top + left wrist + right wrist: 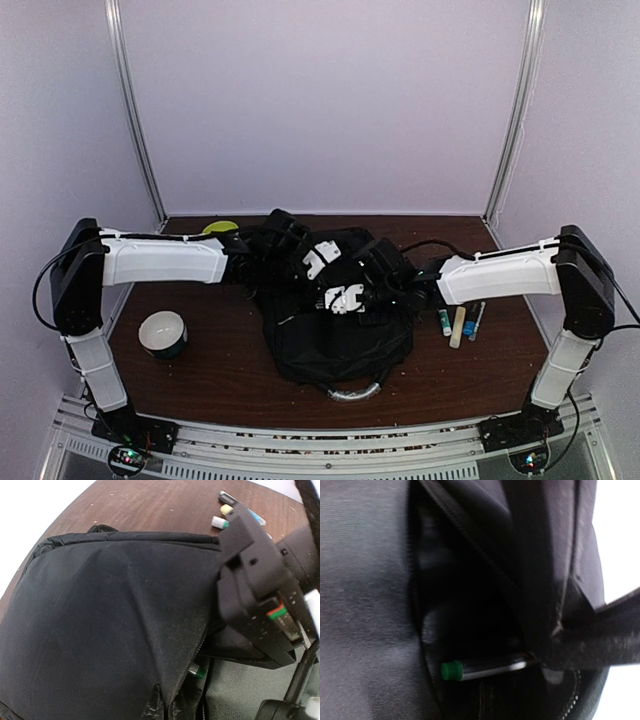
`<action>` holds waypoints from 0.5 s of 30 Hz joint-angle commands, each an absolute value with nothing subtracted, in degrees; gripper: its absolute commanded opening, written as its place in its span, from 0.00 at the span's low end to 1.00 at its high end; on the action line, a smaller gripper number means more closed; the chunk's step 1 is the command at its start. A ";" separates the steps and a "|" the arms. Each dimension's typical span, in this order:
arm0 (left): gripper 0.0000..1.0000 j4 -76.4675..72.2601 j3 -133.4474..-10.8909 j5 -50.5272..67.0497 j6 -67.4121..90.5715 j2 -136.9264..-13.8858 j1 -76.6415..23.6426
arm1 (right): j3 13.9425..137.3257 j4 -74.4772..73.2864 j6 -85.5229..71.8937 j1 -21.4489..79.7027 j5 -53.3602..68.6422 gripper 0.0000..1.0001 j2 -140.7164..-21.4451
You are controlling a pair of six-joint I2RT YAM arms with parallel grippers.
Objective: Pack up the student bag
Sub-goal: Place the pen in the lower front pocket of the bag.
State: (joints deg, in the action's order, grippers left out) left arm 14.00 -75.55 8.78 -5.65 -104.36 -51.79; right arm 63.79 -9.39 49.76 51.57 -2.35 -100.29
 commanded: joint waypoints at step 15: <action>0.00 13.99 -79.17 11.34 -4.79 -105.06 -52.34 | 62.13 -14.22 43.29 50.35 8.10 0.00 -91.31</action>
State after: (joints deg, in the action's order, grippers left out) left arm 14.96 -77.28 9.17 -4.71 -104.51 -51.94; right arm 61.32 -10.57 45.43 50.85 1.02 -96.60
